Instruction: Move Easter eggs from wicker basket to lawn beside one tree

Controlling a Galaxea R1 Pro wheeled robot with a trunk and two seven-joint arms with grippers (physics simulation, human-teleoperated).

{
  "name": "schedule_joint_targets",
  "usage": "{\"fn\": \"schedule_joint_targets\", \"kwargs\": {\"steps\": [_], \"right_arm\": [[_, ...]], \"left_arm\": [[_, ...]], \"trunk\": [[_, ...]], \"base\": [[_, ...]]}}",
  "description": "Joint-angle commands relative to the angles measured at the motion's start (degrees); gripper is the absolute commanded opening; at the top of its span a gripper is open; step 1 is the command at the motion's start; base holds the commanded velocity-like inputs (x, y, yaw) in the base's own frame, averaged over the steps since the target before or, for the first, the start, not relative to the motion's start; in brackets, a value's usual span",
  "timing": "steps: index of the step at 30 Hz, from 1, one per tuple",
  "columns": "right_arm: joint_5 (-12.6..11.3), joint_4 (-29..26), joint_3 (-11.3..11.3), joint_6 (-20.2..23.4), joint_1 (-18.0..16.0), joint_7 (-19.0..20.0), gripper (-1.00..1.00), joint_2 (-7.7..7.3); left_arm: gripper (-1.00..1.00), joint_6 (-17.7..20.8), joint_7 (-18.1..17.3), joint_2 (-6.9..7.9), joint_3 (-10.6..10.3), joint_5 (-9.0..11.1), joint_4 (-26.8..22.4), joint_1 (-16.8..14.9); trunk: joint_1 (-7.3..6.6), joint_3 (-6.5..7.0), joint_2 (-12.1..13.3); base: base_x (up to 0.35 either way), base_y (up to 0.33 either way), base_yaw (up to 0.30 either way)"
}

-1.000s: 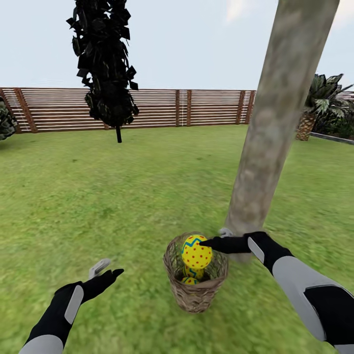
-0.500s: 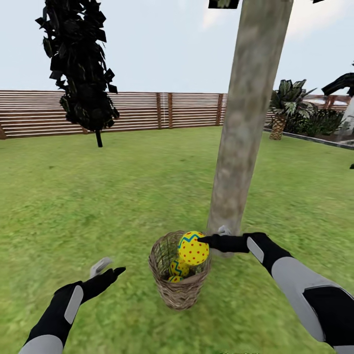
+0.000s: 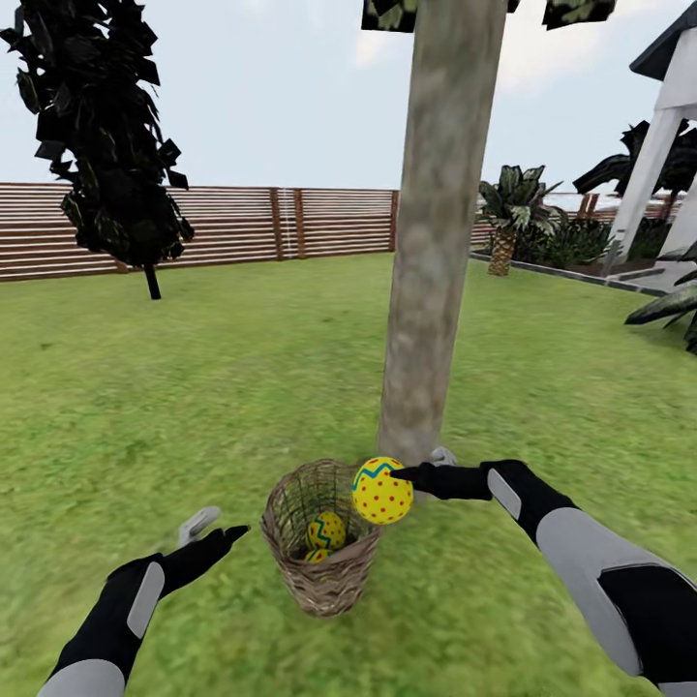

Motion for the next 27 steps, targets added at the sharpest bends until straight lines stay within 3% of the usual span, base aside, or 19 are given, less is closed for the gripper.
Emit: {"fn": "schedule_joint_targets", "kwargs": {"steps": [1,5,10,23,24,27], "right_arm": [[-0.46,-0.06,0.33,0.35,-0.04,-0.12,-1.00,-0.03],[-0.46,-0.05,0.26,0.45,-0.04,-0.32,-1.00,-0.68],[-0.53,0.93,0.33,0.27,-0.04,-0.10,-1.00,-7.10],[-0.38,1.38,0.41,-0.93,0.02,-0.84,-1.00,-7.17],[-0.37,2.51,0.49,-4.77,0.05,-3.19,-1.00,-7.04],[-0.37,2.89,0.50,-8.72,0.09,-6.67,-1.00,-6.93]], "left_arm": [[1.00,0.34,-0.10,-0.02,0.18,0.21,-0.02,-0.02],[1.00,0.01,-0.09,-0.03,0.18,0.27,3.03,-0.02],[1.00,-0.06,-0.09,-0.10,0.18,0.28,3.28,-0.02],[1.00,0.01,-0.09,-0.11,0.18,0.28,3.29,-0.02],[1.00,-0.04,-0.09,-0.11,0.18,0.28,3.35,-0.02],[1.00,-0.04,-0.09,-0.11,0.14,0.28,3.36,-0.02]], "trunk": [[-0.01,0.00,-0.02],[-0.01,0.23,-0.02],[-0.01,0.51,-0.02],[-0.01,1.25,-0.02],[-0.01,1.30,-0.02],[-0.01,1.48,-0.02]], "base": [[0.000,0.000,-0.240],[0.000,0.000,-0.240],[0.000,0.000,-0.240],[0.000,0.000,-0.240],[0.000,0.000,-0.240],[0.000,0.000,-0.240]]}}
